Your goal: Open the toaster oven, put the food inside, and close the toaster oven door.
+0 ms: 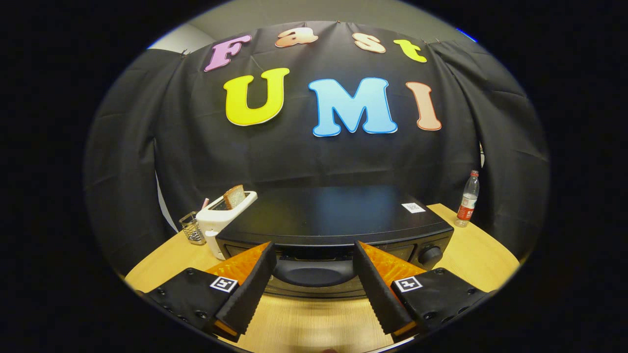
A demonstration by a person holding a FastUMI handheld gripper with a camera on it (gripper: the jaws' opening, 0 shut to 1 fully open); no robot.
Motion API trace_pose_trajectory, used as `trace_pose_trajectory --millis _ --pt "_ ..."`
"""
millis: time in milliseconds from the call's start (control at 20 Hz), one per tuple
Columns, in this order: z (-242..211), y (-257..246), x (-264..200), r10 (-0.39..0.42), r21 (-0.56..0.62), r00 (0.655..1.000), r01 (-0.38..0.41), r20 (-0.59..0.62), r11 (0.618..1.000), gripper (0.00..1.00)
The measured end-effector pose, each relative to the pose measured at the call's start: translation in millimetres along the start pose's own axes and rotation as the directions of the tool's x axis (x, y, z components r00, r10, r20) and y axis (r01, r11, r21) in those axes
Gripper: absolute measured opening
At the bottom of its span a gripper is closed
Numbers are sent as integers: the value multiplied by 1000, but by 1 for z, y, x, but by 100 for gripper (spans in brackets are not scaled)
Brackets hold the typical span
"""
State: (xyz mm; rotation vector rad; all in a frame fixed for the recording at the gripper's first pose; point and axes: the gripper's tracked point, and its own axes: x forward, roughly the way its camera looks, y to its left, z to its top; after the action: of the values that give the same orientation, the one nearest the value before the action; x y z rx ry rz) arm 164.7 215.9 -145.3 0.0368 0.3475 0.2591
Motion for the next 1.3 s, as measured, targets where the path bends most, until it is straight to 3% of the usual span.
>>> trace_pose_trajectory --millis 250,450,1300 --pt "-2 0 10 -32 -70 999 34 23 997 100" --pt "-6 -2 8 -49 -56 999 50 23 997 100" --pt "-74 3 -58 -45 -89 996 39 -72 995 100"
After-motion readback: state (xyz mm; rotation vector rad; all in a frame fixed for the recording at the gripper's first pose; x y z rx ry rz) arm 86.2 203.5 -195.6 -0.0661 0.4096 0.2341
